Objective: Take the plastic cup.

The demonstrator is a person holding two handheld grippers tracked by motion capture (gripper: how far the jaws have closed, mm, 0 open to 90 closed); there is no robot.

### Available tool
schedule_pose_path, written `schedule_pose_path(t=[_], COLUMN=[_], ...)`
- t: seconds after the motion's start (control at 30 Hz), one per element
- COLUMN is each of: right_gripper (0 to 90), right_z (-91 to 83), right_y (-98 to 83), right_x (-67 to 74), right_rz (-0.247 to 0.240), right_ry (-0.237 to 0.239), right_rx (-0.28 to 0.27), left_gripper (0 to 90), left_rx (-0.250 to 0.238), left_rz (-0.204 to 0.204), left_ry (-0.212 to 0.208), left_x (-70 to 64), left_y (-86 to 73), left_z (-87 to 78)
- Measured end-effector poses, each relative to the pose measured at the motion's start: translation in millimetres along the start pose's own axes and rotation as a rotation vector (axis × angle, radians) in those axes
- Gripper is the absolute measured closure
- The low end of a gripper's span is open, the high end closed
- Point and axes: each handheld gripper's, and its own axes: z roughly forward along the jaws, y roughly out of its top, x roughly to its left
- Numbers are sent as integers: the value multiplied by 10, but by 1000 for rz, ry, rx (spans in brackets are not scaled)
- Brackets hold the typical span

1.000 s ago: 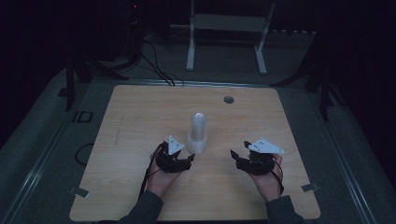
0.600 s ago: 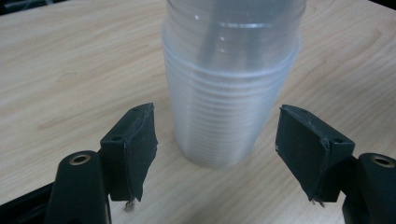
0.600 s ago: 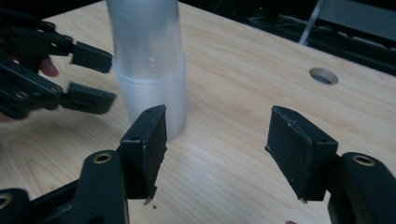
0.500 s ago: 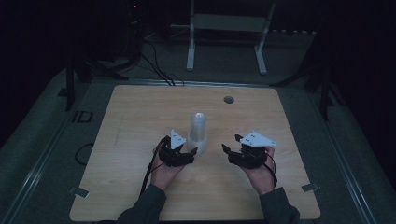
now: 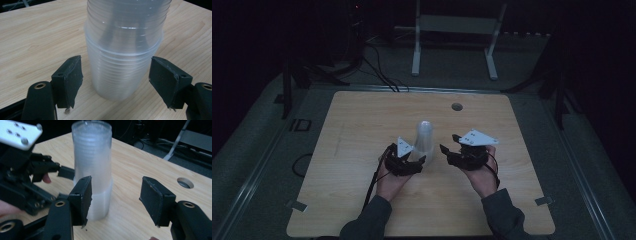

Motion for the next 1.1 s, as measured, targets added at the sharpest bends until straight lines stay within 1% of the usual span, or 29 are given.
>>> schedule_pose_path(t=[0.1,0.4,0.63,0.7,0.77,0.93,1.1], right_gripper=[421,421,415,408,400,372,351], right_z=[56,179,271,299,324,378,468], right_y=[61,159,220,233,249,300,326], right_x=[6,59,92,100,97,84,87], right_rz=[9,-4,6,8,20,39,29], right_ry=[17,34,60,70,87,106,110], right_rx=[-5,-8,-14,-15,-21,-32,-26], left_gripper=[264,261,260,260,260,262,262], left_rx=[-1,-8,-22,-26,-29,-37,-38], left_rz=[2,-5,-14,-18,-23,-21,-20], left_ry=[2,-1,-7,-9,-12,-17,-20], left_x=[-18,-28,-33,-31,-28,-28,-36], left_y=[11,34,44,45,43,44,41], left_z=[15,39,41,39,36,21,24])
